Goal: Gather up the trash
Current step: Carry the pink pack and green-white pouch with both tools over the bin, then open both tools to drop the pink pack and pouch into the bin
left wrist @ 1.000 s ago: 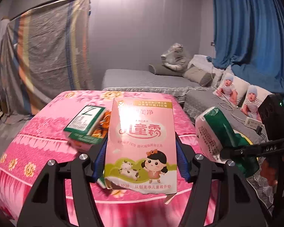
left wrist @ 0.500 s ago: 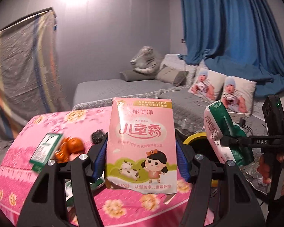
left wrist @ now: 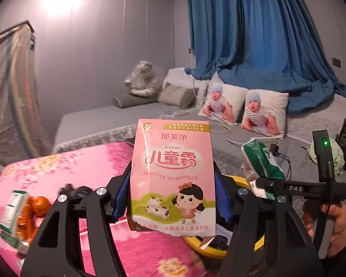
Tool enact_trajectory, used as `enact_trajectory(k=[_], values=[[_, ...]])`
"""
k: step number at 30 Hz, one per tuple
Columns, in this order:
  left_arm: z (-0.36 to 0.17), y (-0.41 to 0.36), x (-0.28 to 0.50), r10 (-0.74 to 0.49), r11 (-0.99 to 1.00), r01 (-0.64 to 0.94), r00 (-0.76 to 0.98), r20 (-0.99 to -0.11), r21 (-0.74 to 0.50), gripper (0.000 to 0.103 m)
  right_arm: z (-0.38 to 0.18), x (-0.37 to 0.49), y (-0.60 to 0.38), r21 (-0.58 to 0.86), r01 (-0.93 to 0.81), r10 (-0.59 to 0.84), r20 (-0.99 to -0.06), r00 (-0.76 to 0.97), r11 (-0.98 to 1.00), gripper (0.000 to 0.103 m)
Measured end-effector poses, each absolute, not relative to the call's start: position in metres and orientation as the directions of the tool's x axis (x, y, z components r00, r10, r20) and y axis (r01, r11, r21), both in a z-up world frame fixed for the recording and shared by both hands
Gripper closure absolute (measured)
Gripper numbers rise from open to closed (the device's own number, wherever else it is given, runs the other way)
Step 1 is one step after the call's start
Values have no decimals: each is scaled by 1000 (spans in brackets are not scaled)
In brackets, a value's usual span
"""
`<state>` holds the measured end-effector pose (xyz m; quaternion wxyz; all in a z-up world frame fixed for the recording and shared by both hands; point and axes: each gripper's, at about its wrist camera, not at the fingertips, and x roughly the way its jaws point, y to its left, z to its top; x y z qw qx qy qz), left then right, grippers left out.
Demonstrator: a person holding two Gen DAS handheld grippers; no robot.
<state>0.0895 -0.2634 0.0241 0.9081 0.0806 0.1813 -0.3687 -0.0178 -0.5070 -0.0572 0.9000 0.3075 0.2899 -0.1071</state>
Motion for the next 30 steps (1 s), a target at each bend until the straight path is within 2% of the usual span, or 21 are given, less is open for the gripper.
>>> enact_trajectory(k=[13, 19, 20, 21, 23, 26, 30], values=[[-59, -347, 141, -589, 684, 730, 548, -593, -4, 44, -98, -4, -532, 492, 492, -63, -658, 750, 719, 59], [-75, -363, 155, -591, 670, 740, 489, -641, -54, 43, -95, -2, -535, 501, 482, -51, -653, 755, 718, 56], [-77, -364, 156, -594, 668, 742, 481, -644, -62, 41, -94, -2, -535, 501, 483, -52, -653, 756, 718, 52], [-77, -364, 157, -594, 667, 742, 479, -646, -64, 29, -93, -3, -535, 499, 489, -59, -654, 754, 716, 49], [-78, -360, 157, -585, 683, 727, 494, -643, -63, 17, -91, -7, -538, 501, 508, -88, -646, 758, 700, 33], [-75, -347, 165, -590, 698, 708, 486, -645, -105, 11, -87, -17, -544, 512, 527, -119, -631, 766, 678, 29], [-69, -322, 172, -595, 716, 685, 497, -631, -135, 9, -80, -30, -540, 533, 506, -118, -601, 791, 678, 26]])
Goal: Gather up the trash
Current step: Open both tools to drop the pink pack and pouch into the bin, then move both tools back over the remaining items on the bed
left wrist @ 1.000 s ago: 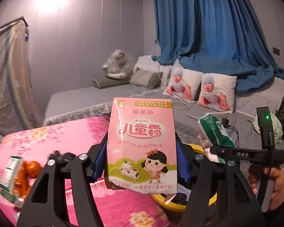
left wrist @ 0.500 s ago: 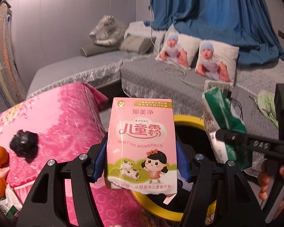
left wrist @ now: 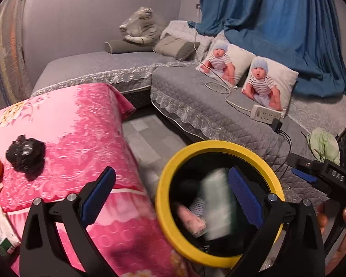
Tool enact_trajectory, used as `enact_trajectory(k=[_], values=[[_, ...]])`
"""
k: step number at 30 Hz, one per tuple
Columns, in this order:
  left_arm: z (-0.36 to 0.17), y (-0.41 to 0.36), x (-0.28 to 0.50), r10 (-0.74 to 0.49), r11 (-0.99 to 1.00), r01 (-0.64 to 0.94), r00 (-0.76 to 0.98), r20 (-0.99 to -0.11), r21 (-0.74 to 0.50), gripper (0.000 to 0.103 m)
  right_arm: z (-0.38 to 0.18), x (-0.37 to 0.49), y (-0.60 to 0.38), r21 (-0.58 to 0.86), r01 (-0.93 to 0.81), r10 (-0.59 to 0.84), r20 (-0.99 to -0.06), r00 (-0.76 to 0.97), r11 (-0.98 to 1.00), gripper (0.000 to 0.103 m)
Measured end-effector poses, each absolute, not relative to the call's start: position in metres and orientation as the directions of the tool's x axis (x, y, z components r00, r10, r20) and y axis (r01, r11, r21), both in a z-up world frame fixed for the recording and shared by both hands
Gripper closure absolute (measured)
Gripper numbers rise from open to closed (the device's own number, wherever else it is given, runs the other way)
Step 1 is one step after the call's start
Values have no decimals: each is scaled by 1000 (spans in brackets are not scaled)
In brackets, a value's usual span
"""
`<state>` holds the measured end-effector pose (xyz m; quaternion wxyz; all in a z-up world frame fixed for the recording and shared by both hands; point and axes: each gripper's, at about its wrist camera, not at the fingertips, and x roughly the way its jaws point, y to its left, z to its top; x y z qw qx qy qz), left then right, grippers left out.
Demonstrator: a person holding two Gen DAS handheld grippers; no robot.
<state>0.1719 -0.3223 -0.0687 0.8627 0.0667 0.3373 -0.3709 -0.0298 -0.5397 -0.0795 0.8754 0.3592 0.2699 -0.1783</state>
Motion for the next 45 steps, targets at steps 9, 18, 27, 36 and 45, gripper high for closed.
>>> enact_trajectory(k=[9, 18, 27, 36, 45], values=[[-32, -255, 142, -653, 658, 752, 545, -525, -38, 9, -65, -21, -484, 550, 343, 31, -560, 828, 762, 24], [1, -104, 104, -713, 596, 801, 561, -420, 59, 8, -49, 12, -419, 546, 177, 189, -547, 815, 819, 23], [-48, 35, 120, -543, 681, 724, 603, -584, 114, 8, -40, 47, -372, 524, 100, 262, -571, 778, 846, 23], [-81, 52, 168, -579, 640, 768, 465, -669, -20, 8, -31, 77, -322, 489, 24, 312, -592, 743, 872, 23], [-101, 23, 186, -554, 573, 819, 363, -749, -26, 8, -35, 92, -304, 483, -13, 343, -603, 720, 875, 23]])
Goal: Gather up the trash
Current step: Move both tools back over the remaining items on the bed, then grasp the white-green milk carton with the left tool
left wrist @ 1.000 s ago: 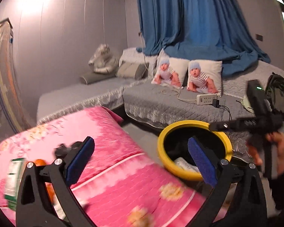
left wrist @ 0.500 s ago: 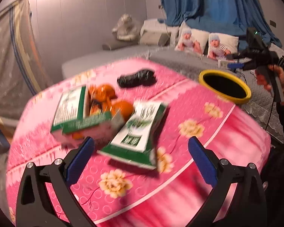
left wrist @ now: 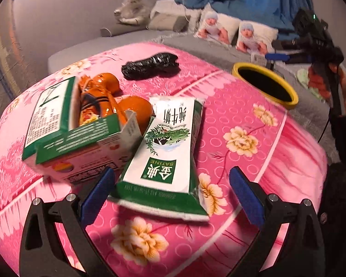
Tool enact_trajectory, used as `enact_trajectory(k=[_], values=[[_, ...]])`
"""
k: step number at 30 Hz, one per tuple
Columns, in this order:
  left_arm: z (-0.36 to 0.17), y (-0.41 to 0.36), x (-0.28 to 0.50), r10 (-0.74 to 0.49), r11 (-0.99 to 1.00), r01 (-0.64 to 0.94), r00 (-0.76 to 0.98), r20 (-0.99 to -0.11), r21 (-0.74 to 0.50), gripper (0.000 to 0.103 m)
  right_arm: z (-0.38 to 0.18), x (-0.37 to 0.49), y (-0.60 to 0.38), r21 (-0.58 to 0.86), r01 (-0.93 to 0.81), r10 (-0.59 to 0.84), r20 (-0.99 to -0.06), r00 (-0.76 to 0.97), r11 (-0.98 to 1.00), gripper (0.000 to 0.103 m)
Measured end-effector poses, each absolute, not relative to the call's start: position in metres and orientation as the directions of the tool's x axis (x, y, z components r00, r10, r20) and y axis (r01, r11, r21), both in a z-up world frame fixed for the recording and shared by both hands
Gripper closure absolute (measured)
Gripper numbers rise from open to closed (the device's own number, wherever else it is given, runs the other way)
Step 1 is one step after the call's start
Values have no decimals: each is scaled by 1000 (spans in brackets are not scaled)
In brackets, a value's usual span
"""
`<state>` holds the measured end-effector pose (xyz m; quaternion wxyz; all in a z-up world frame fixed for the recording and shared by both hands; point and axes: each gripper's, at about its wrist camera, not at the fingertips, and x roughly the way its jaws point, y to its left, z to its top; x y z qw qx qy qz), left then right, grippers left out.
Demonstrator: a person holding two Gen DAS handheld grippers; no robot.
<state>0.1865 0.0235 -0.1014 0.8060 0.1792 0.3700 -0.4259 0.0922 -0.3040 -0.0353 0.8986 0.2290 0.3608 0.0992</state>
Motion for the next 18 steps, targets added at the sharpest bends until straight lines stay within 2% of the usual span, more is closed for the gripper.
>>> enact_trajectory(k=[7, 8, 9, 13, 18], values=[[-113, 7, 201, -501, 580, 814, 345, -794, -12, 9, -43, 99, -297, 492, -25, 367, -613, 700, 870, 23], [-115, 5, 202, -491, 582, 813, 348, -799, -3, 17, -43, 99, -297, 494, -25, 368, -613, 699, 869, 23], [-116, 4, 201, -482, 581, 814, 349, -804, 4, 33, -43, 98, -297, 496, -24, 369, -613, 699, 868, 23], [-113, 5, 196, -480, 577, 816, 363, -798, 24, 33, -42, 95, -299, 491, -25, 365, -611, 702, 871, 23], [-86, 20, 172, -563, 560, 828, 368, -740, -14, 38, -38, 91, -293, 478, -48, 372, -611, 699, 877, 23]])
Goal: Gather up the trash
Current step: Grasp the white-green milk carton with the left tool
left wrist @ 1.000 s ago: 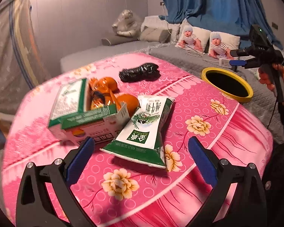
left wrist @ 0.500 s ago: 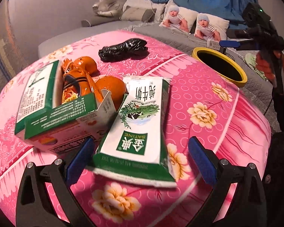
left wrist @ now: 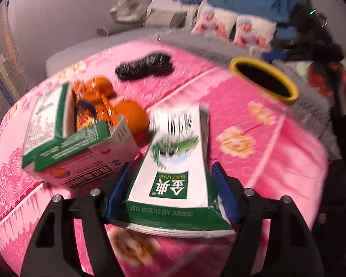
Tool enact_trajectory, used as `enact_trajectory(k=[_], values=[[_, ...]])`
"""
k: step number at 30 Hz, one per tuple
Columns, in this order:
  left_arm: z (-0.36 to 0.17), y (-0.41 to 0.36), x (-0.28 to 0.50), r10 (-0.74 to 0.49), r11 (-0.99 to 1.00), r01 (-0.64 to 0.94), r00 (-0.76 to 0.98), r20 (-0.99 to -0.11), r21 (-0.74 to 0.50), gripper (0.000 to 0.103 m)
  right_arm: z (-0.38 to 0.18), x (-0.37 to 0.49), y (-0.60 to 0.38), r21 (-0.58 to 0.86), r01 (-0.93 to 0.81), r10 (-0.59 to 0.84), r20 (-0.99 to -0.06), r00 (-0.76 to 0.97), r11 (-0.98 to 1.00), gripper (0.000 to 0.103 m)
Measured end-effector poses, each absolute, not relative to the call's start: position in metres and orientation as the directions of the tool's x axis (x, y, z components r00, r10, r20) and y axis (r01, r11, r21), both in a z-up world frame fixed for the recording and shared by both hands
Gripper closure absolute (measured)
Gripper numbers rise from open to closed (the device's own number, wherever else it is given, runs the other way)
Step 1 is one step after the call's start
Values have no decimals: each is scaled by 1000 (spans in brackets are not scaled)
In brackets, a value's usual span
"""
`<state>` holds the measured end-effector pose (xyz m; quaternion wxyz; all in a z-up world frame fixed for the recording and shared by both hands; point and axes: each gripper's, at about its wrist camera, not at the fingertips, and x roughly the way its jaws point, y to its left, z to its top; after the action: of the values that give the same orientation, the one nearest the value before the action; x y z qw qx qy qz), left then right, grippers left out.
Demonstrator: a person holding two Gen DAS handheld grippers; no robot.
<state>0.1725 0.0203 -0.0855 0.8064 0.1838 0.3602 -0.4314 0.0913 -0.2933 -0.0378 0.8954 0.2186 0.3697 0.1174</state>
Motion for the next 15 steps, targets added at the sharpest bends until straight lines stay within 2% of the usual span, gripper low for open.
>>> enact_trajectory(k=[2, 3, 4, 5, 7, 11, 13, 15], values=[[-70, 36, 153, -606, 561, 827, 385, -696, -32, 42, -35, 90, -287, 460, -80, 380, -610, 696, 884, 23], [-66, 41, 147, -613, 568, 823, 398, -682, -31, 48, -34, 90, -283, 449, -96, 382, -610, 694, 889, 23], [-62, 51, 136, -625, 583, 811, 415, -661, -42, 76, -33, 90, -278, 434, -112, 384, -610, 693, 894, 23], [-61, 59, 133, -628, 599, 798, 416, -658, -67, 97, -33, 91, -274, 424, -126, 386, -611, 691, 897, 23], [-63, 73, 125, -610, 653, 754, 466, -641, -74, 96, -33, 95, -263, 406, -151, 392, -617, 682, 902, 23], [-83, 79, 115, -583, 673, 732, 438, -684, -105, 96, -34, 103, -243, 409, -184, 422, -626, 657, 894, 23], [-82, 76, 110, -586, 653, 752, 425, -690, -91, 85, -31, 102, -235, 413, -206, 439, -619, 652, 887, 23], [-75, 73, 106, -580, 649, 759, 451, -678, -50, 15, -28, 100, -229, 406, -221, 444, -613, 653, 887, 23]])
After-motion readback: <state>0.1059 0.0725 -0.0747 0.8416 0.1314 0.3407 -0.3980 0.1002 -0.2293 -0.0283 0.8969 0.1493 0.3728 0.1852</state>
